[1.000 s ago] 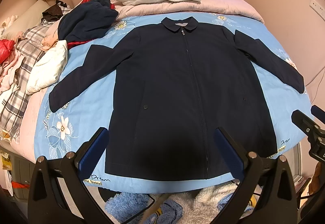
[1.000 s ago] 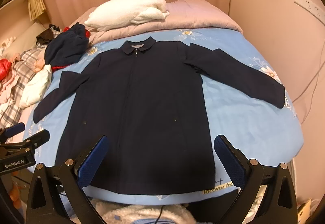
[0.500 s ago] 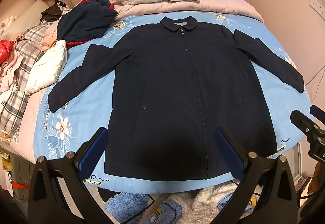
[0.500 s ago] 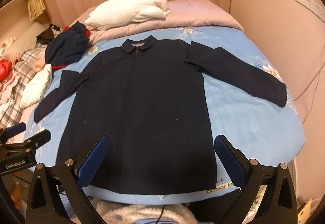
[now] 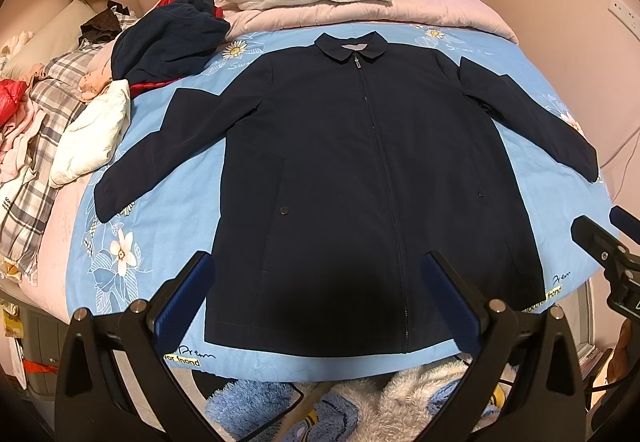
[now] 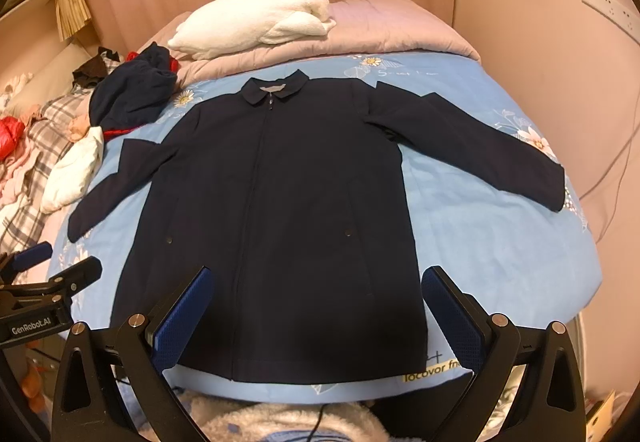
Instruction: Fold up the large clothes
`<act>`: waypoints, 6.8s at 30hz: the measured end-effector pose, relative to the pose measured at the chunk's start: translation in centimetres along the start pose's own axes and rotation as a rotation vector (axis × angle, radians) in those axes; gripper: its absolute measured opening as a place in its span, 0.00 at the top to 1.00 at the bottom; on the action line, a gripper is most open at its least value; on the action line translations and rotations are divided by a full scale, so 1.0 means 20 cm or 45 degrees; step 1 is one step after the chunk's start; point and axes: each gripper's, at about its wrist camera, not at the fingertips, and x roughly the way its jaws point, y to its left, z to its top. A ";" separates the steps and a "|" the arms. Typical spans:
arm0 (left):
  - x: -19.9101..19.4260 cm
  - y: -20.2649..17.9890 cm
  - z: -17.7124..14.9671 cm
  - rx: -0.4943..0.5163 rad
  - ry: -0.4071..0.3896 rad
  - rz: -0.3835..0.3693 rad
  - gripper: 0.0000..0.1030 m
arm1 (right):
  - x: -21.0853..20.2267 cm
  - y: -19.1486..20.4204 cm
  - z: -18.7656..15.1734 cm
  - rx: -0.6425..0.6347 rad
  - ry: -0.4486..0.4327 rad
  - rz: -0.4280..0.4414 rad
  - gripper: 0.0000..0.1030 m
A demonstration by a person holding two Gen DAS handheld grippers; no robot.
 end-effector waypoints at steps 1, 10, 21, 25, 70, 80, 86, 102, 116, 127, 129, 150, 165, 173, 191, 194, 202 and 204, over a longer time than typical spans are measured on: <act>0.00 0.00 0.00 -0.001 0.000 0.000 0.00 | 0.00 0.00 0.00 0.001 0.001 0.001 0.00; 0.02 -0.01 0.02 -0.015 0.002 -0.038 0.00 | 0.01 -0.01 0.00 0.007 0.005 0.021 0.00; 0.39 0.10 0.04 -0.386 -0.065 -0.642 0.00 | 0.26 -0.41 -0.12 0.320 -0.148 0.569 0.00; 0.50 0.08 0.08 -0.418 -0.107 -0.688 0.00 | 0.43 -0.72 -0.20 0.567 -0.205 0.650 0.00; 0.68 0.28 0.27 -0.467 -0.104 -0.546 0.00 | 0.26 -1.01 0.84 0.444 -0.631 -0.235 0.91; 0.66 0.62 0.19 -0.600 -0.165 -0.505 0.00 | 0.67 0.25 1.14 -0.419 -0.448 -0.448 0.91; 0.76 0.76 0.16 -0.679 -0.122 -0.444 0.00 | 1.22 0.93 0.89 -0.851 -0.282 -0.441 0.90; 0.97 0.62 0.51 -0.587 -0.118 -0.678 0.00 | 1.17 0.36 0.80 -0.587 -0.040 0.300 0.38; 1.58 0.31 0.94 -0.543 0.015 -0.766 0.24 | 1.22 -0.71 1.14 0.386 -0.208 0.559 0.57; 1.68 0.32 0.90 -0.518 0.063 -0.679 0.29 | 1.65 -0.66 1.28 0.467 0.393 0.067 0.51; 1.68 0.31 0.90 -0.493 0.059 -0.660 0.28 | 1.60 -0.73 1.32 0.393 0.301 -0.188 0.51; 1.65 0.31 0.96 -0.470 0.135 -0.580 0.26 | 1.47 -0.44 0.79 -0.177 -0.002 -0.034 0.41; 1.13 1.81 -0.13 -1.418 -0.219 -0.505 0.03 | 0.80 -0.31 0.44 -0.087 -0.095 0.348 0.35; 1.19 2.20 -0.42 -1.764 -0.395 -0.596 0.03 | 0.82 -0.13 0.22 -0.057 0.004 0.391 0.35; 1.29 2.39 -0.16 -1.734 -0.327 -0.105 0.75 | 0.88 0.09 0.19 -0.031 0.037 0.393 0.35; 1.14 2.35 -0.04 -1.588 -0.390 -0.022 0.87 | 0.88 0.08 0.18 -0.029 0.039 0.396 0.35; 0.62 2.00 0.46 -1.126 -0.650 0.038 0.89 | 0.85 0.04 0.16 -0.006 0.020 0.439 0.35; 0.53 1.84 0.61 -0.997 -0.693 0.037 0.89 | 0.83 0.02 0.15 -0.004 0.012 0.448 0.35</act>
